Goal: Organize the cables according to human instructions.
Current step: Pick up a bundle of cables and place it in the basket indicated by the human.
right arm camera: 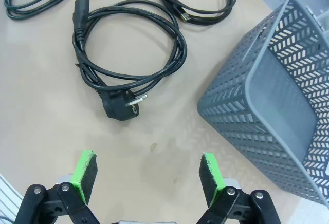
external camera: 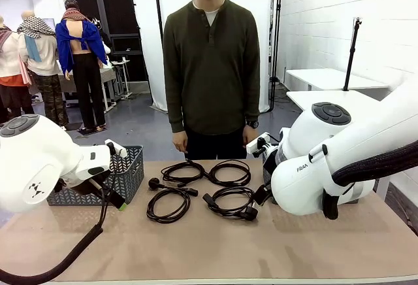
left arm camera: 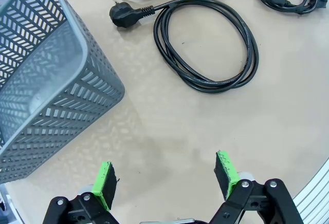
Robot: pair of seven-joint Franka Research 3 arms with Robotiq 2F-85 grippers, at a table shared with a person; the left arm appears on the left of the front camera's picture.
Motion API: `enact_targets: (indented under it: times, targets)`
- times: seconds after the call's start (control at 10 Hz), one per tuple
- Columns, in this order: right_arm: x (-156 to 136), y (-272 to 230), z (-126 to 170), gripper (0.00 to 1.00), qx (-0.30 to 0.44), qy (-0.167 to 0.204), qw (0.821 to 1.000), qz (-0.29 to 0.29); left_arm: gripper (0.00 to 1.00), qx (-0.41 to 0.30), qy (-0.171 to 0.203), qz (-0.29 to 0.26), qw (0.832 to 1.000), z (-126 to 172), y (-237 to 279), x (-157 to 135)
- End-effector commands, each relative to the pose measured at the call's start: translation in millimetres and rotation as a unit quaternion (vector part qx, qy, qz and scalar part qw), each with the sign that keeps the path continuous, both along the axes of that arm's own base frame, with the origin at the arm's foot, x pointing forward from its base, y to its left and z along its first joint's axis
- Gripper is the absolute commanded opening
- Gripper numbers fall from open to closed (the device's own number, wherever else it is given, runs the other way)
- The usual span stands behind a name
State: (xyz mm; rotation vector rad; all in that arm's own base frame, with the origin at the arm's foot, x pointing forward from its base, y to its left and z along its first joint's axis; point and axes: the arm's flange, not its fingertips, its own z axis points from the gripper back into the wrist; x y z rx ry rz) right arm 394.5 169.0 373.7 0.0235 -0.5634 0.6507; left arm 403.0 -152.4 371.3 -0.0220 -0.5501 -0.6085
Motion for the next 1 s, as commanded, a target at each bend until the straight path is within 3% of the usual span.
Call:
enact_targets:
  times: [0.0,0.5,0.9]
  targets:
    - [1.3,-0.4,6.2,1.00,0.009,0.005,1.000,0.007,1.00,0.000,-0.003,-0.007,1.000,4.2,0.2,-1.1]
    - [4.1,-21.3,61.1,1.00,0.046,0.014,0.997,0.056,1.00,-0.027,-0.020,-0.062,0.998,54.2,19.5,-4.0]
    - [-0.9,-50.1,98.2,1.00,0.092,0.018,0.987,0.131,1.00,-0.089,-0.016,-0.165,0.982,95.2,49.5,-7.0]
